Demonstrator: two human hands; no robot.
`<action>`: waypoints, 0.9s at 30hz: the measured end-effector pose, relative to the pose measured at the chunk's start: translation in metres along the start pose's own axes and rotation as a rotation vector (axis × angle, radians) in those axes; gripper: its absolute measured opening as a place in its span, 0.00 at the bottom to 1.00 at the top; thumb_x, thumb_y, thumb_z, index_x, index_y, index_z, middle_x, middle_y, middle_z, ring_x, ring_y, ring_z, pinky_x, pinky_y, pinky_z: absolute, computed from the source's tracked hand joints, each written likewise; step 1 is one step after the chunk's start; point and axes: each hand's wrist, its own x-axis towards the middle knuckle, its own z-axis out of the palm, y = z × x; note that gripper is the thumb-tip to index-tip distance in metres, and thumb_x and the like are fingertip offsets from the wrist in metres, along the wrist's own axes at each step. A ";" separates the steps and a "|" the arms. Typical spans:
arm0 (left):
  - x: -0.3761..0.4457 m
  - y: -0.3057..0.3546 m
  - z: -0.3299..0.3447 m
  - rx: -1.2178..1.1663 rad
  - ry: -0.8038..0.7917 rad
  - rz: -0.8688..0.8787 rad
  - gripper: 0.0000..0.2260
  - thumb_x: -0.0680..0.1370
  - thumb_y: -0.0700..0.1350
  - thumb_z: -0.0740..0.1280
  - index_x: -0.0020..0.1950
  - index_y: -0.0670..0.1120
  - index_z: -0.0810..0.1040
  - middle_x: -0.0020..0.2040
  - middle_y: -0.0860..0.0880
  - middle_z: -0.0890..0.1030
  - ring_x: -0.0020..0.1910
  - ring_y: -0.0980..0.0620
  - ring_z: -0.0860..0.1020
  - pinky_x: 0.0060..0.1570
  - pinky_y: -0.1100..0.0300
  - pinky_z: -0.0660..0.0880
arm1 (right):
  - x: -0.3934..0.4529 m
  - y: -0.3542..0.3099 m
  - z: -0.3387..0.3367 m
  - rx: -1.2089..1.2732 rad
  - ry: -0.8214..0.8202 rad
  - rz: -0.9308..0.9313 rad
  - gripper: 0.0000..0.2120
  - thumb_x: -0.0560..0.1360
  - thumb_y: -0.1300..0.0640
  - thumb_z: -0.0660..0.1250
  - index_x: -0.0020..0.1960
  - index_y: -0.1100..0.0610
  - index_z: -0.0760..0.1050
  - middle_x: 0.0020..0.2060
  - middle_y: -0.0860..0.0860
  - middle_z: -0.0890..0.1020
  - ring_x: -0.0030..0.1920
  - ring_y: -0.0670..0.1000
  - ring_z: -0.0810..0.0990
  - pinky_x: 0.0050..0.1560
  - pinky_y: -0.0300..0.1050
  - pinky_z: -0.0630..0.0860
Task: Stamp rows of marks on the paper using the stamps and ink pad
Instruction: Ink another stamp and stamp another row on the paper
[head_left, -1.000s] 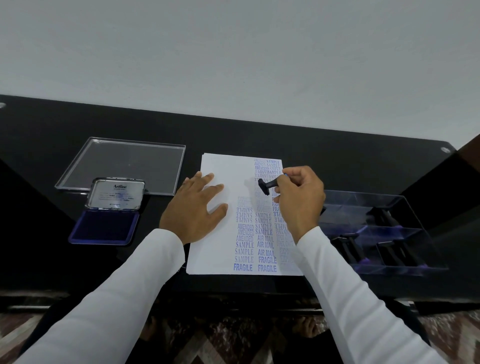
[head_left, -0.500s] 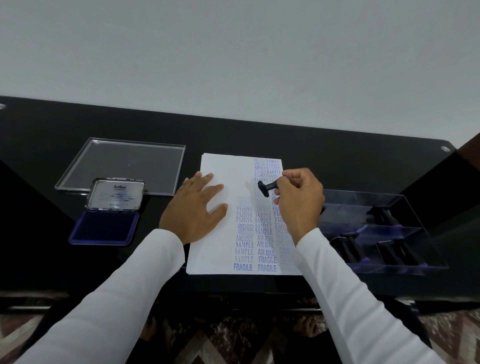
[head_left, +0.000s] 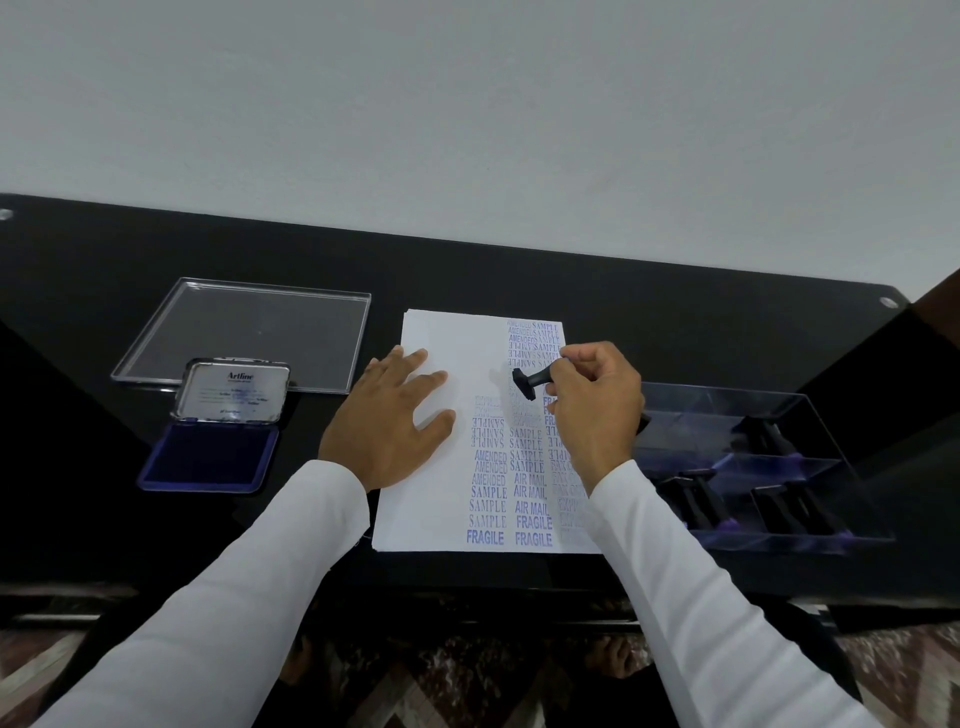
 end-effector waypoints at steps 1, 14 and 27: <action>0.000 0.000 0.000 -0.003 0.004 0.001 0.28 0.79 0.66 0.56 0.77 0.56 0.68 0.81 0.53 0.59 0.81 0.51 0.51 0.76 0.54 0.43 | 0.000 0.000 0.000 -0.002 0.000 -0.002 0.03 0.76 0.57 0.70 0.48 0.49 0.79 0.40 0.44 0.83 0.41 0.48 0.84 0.44 0.52 0.84; -0.019 0.003 -0.019 -0.174 0.069 -0.075 0.31 0.80 0.62 0.63 0.80 0.54 0.61 0.82 0.56 0.55 0.81 0.54 0.50 0.76 0.49 0.56 | -0.013 -0.013 0.008 0.022 -0.084 -0.021 0.05 0.75 0.58 0.69 0.46 0.48 0.79 0.39 0.45 0.84 0.40 0.48 0.84 0.42 0.54 0.84; -0.095 -0.048 -0.086 -0.118 0.206 -0.179 0.29 0.78 0.63 0.64 0.77 0.55 0.66 0.79 0.55 0.62 0.78 0.54 0.59 0.74 0.51 0.64 | -0.078 -0.054 0.076 0.022 -0.303 -0.161 0.04 0.76 0.55 0.70 0.50 0.48 0.79 0.44 0.45 0.83 0.44 0.48 0.84 0.47 0.52 0.84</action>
